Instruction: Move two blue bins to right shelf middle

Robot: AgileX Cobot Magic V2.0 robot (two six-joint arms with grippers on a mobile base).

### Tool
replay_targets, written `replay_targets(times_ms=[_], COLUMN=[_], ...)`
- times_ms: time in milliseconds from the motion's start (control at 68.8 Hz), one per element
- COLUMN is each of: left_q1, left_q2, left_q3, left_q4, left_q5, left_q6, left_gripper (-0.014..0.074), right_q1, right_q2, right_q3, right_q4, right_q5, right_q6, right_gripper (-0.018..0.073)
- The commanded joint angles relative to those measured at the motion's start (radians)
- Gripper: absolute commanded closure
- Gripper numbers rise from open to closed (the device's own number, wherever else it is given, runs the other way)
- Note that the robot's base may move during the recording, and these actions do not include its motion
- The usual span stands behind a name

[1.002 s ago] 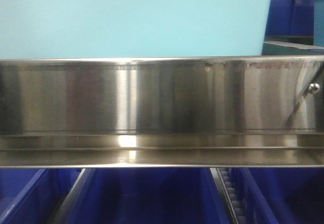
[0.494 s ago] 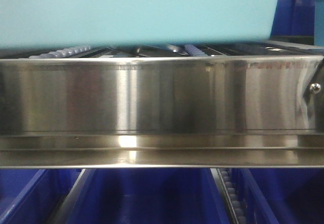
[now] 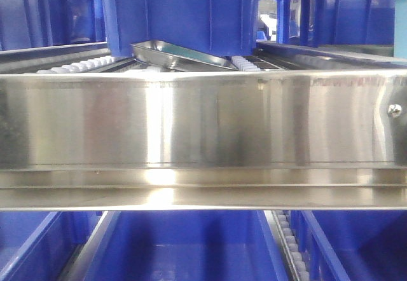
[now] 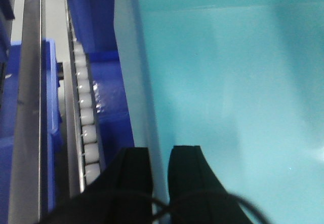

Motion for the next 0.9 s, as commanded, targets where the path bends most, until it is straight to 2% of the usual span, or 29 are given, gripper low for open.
replay_targets(times_ms=[0, 886], left_q1=[-0.001, -0.001], left_q2=[-0.016, -0.010], left_q3=[-0.019, -0.019], left_q4=[-0.033, -0.032], left_q5=[-0.007, -0.016], left_q6=[0.015, 0.015], left_gripper=[0.0708, 0.0708], right_q1=[-0.003, -0.003], right_q2=[-0.014, -0.015], right_q3=[-0.017, -0.017], right_q4=[-0.050, -0.050], right_q5=[-0.014, -0.048], right_q6=[-0.016, -0.016], right_gripper=[0.0712, 0.0712])
